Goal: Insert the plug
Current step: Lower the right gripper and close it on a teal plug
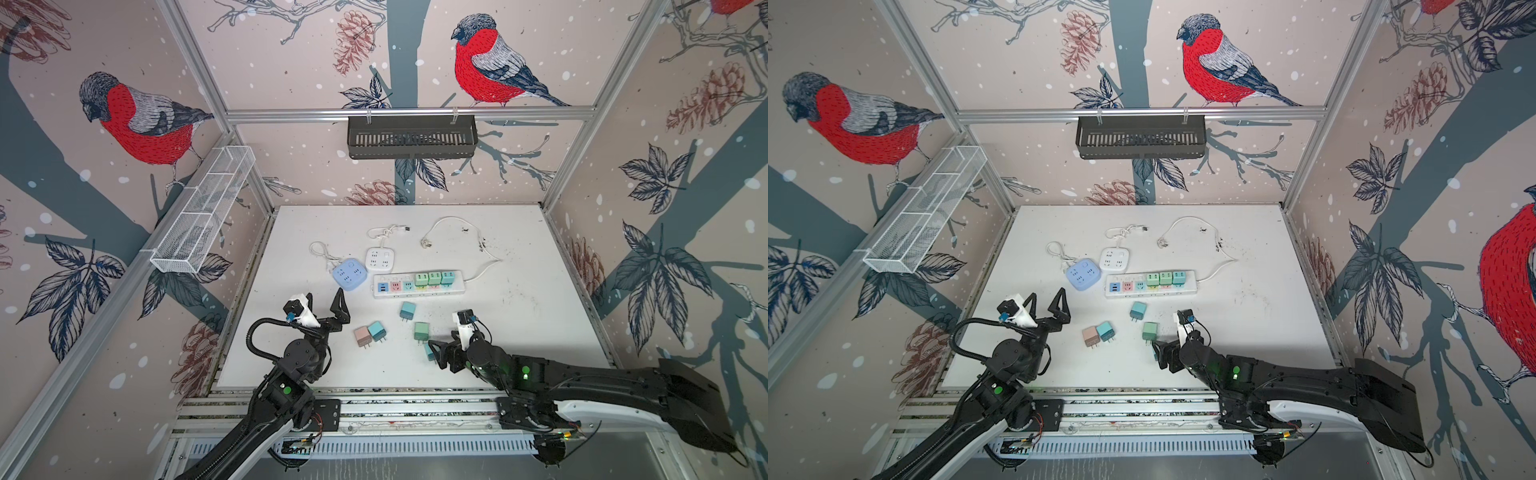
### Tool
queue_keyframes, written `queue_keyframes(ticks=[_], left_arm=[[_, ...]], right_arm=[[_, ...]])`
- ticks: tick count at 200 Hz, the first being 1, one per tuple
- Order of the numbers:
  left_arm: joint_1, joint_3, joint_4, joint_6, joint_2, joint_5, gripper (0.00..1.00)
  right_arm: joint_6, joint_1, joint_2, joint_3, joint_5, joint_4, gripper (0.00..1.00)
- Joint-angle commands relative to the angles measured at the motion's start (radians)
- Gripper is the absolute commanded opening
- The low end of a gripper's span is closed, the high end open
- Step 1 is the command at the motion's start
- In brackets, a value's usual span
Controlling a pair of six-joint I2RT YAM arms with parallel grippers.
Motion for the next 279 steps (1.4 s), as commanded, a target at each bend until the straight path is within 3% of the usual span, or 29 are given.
queue_keyframes(ticks=[1, 36, 78, 193, 250, 279], left_arm=[[0.004, -0.12, 0.115, 0.037, 0.066, -0.036, 0.98], [0.002, -0.065, 0.15, 0.032, 0.25, 0.049, 0.98], [-0.001, -0.004, 0.164, 0.022, 0.419, 0.038, 0.98], [-0.004, -0.037, 0.141, 0.009, 0.327, 0.017, 0.98], [-0.004, -0.03, 0.137, 0.005, 0.34, 0.012, 0.98], [-0.003, -0.034, 0.133, 0.005, 0.332, 0.013, 0.98]], right_arm=[[0.026, 0.012, 0.02, 0.011, 0.023, -0.07, 0.86], [0.0, 0.021, 0.079, 0.044, -0.026, -0.09, 0.85], [-0.019, 0.038, 0.226, 0.116, -0.057, -0.078, 0.84], [0.035, 0.109, 0.426, 0.219, 0.02, -0.192, 0.87], [0.077, 0.138, 0.534, 0.278, 0.087, -0.282, 0.73], [0.098, 0.138, 0.589, 0.3, 0.108, -0.299, 0.6]])
